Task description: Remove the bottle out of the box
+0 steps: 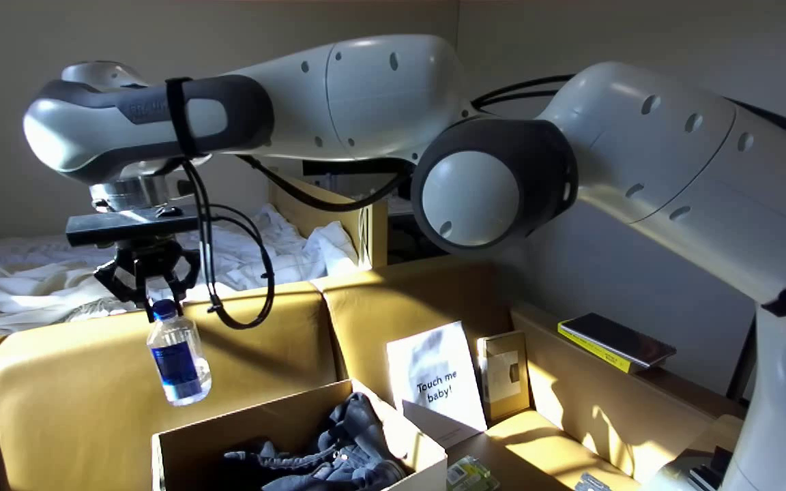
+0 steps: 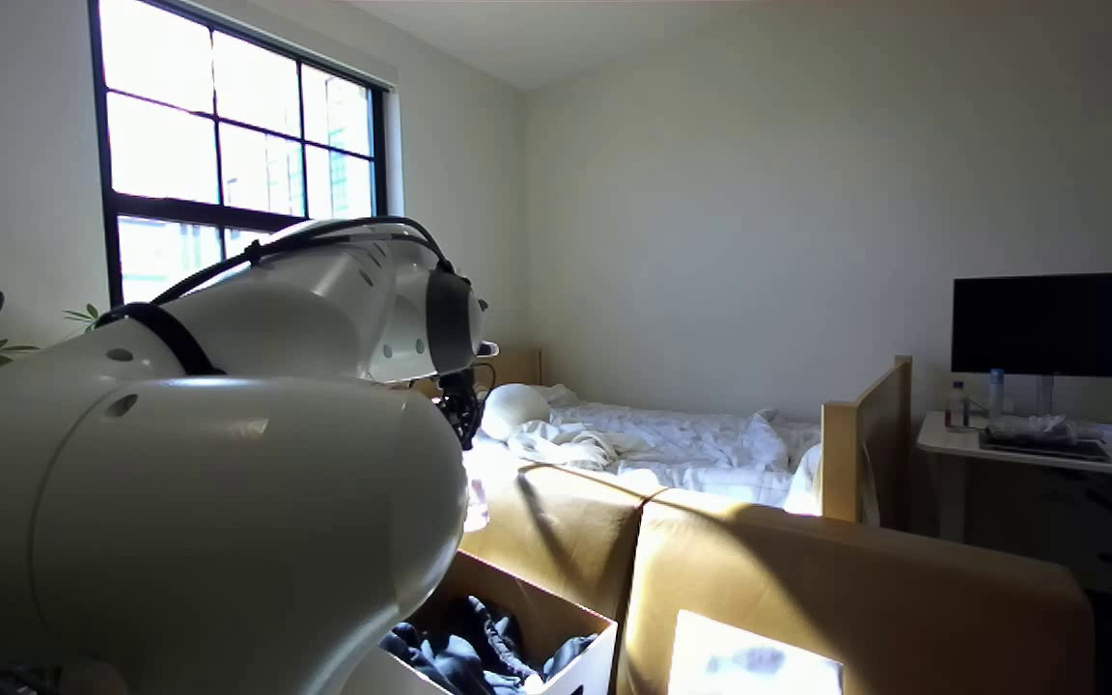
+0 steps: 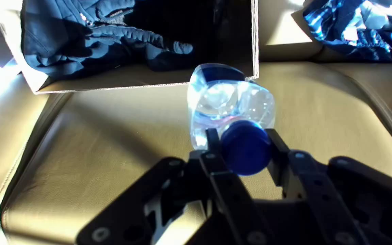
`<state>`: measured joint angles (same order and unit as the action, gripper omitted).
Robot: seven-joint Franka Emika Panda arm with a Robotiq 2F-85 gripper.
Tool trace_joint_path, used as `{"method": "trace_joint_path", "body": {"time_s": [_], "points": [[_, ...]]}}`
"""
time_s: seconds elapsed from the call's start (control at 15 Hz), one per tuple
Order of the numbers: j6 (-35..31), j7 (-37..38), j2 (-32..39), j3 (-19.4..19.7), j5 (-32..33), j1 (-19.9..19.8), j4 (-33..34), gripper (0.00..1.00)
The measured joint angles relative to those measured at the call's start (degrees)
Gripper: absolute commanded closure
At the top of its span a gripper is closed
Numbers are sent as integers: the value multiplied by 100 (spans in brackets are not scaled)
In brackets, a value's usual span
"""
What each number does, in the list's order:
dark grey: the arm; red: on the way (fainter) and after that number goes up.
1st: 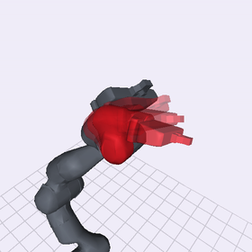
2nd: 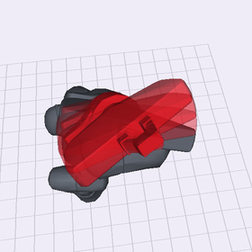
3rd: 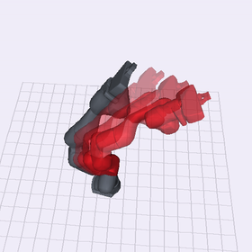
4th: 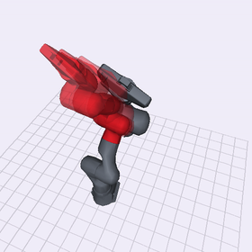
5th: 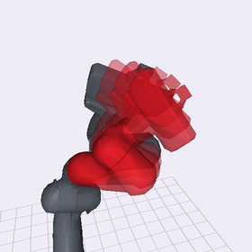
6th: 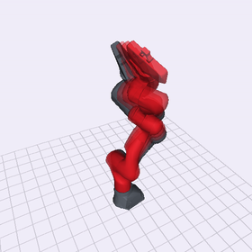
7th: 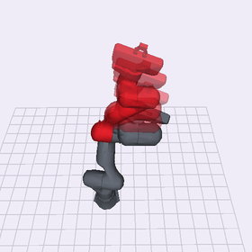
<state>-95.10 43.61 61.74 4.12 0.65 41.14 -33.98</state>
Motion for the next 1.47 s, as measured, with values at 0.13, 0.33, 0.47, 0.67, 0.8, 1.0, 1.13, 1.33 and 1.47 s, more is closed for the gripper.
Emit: {"method": "trace_joint_path", "body": {"time_s": [0.13, 0.33, 0.47, 0.67, 0.8, 1.0, 1.13, 1.33, 1.47], "points": [[210, 57, -230, 105, 14, 20, -4, 89], [1012, -221, -604, 16, -112, -34, -8, 64], [1433, -563, -822, -87, -185, -115, -41, 64], [1476, -706, -938, -132, -215, -167, -177, 89], [1447, -693, -905, -118, -204, -161, -178, 89], [1427, -591, -923, 52, -94, -157, -2, 89], [1428, -390, -1063, 256, -9, -187, 249, 89], [1596, 29, -1398, 482, 58, -372, 694, 89], [2143, 281, -1464, 438, 119, -672, 1278, 89]]}}
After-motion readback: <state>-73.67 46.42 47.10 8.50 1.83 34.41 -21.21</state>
